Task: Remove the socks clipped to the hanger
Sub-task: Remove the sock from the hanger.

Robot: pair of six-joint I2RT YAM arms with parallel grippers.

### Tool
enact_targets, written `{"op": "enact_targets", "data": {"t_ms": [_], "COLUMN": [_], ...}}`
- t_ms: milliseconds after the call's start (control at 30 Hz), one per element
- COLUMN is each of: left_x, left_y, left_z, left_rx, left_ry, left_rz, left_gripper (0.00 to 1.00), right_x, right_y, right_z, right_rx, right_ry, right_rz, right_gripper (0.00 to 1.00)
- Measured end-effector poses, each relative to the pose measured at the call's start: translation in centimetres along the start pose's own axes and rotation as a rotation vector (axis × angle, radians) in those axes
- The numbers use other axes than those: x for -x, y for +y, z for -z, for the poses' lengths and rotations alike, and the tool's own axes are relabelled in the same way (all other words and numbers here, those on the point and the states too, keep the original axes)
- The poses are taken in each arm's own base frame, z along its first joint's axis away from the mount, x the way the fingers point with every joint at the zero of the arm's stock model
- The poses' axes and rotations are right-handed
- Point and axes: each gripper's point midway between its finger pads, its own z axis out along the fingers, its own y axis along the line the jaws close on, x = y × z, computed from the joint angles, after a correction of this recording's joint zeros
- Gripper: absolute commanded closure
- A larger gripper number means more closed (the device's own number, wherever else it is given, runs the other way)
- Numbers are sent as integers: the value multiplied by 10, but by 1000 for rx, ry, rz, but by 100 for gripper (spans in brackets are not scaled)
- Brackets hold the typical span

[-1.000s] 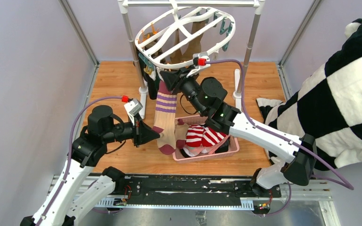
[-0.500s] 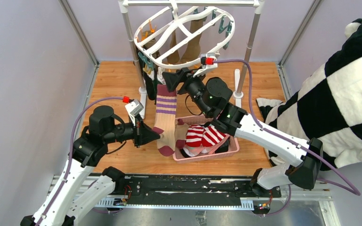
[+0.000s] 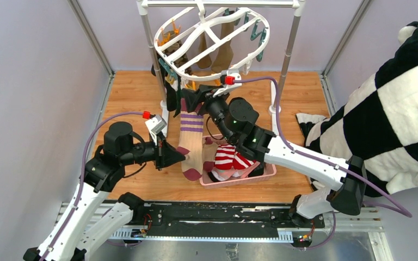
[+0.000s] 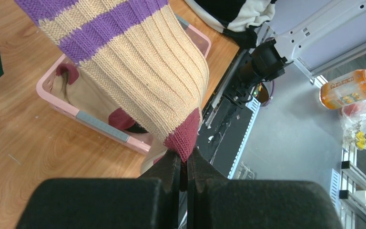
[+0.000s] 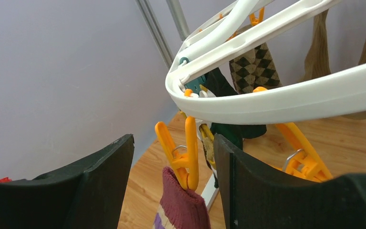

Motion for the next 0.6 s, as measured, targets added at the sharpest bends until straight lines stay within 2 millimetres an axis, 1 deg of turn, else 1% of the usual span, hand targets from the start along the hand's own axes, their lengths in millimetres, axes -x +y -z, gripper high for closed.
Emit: {"op": "enact_targets", "data": {"t_ms": [233, 433, 600], "left_x": [-1, -1, -2], "left_y": [1, 1, 1], "left_z": [-2, -2, -3], "left_rx": [3, 3, 0], "left_ry": [7, 8, 12], "left_rz": [4, 4, 5], "left_gripper": [100, 100, 100], "right_x": [-11, -9, -7], "right_y": [9, 10, 9], "right_z": [-6, -12, -13], "right_rx": [-21, -53, -71], "right_ry": [-2, -17, -41], "right_rz": [134, 237, 289], "right_gripper": [35, 39, 33]}}
